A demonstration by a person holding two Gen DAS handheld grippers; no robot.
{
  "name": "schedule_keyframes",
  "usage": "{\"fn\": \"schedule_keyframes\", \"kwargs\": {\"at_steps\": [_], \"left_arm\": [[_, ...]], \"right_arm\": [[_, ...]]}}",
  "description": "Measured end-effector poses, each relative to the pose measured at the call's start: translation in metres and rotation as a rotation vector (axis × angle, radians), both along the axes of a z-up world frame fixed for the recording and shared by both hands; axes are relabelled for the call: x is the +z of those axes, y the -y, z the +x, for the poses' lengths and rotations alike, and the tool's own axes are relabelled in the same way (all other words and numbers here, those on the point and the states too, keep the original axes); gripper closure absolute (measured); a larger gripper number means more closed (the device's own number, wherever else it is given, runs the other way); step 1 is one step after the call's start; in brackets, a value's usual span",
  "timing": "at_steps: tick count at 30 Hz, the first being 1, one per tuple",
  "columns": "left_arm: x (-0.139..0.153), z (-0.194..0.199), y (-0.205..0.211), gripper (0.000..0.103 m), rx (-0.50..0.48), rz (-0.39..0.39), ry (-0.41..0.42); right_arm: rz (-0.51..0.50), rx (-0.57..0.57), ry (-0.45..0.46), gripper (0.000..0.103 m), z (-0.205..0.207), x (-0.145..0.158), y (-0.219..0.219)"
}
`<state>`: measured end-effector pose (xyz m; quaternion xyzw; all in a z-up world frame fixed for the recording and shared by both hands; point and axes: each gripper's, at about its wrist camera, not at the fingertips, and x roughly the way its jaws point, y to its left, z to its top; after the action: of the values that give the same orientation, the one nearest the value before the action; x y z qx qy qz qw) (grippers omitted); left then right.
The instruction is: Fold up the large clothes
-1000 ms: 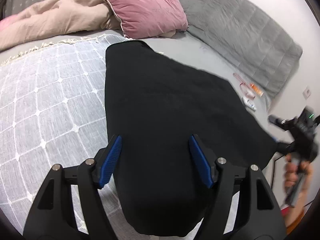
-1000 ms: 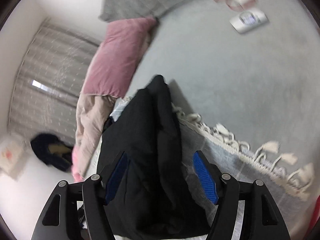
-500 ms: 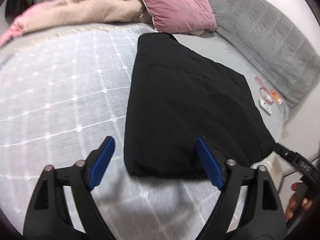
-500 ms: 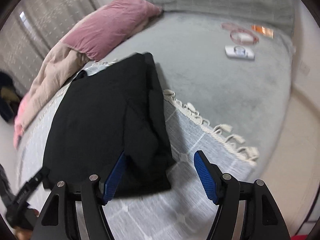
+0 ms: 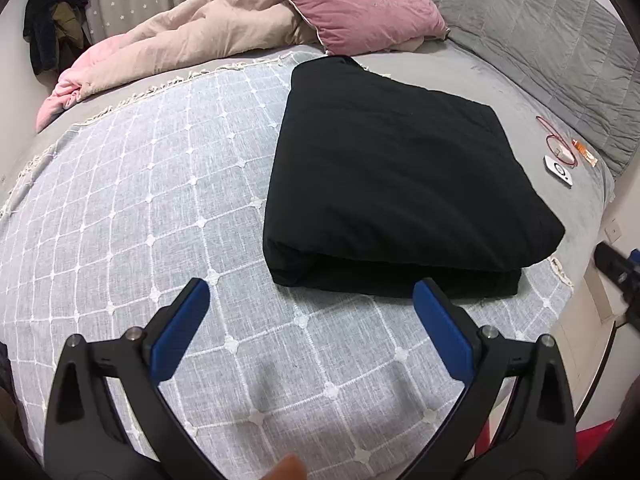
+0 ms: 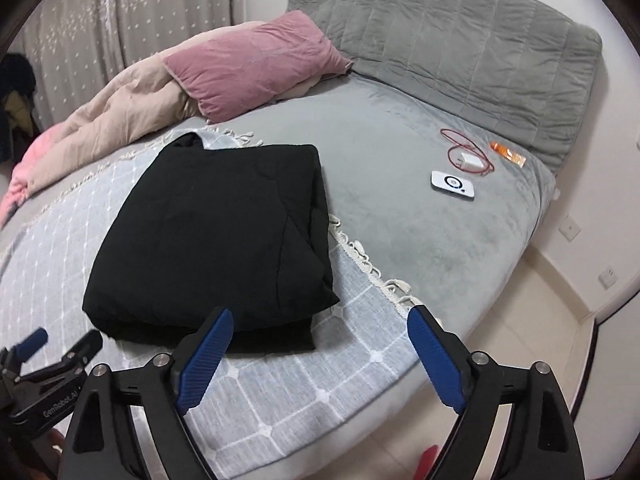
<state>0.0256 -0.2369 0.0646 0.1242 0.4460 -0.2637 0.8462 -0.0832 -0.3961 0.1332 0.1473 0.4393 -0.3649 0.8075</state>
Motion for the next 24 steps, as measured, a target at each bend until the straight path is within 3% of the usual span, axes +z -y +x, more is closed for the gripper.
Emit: {"fn": "schedule_keyframes", "kwargs": {"at_steps": [11,24], "left_arm": [[-0.015,-0.004,0.0,0.002,-0.006,0.018,-0.041],[-0.013,-0.005,-0.001,0.002,-0.014,0.01,-0.043]], "right_arm": [[0.03,0.139,-0.057,0.011,0.025,-0.017,-0.022],[0.05,0.138,-0.084,0.011,0.024,-0.025,-0.016]]}}
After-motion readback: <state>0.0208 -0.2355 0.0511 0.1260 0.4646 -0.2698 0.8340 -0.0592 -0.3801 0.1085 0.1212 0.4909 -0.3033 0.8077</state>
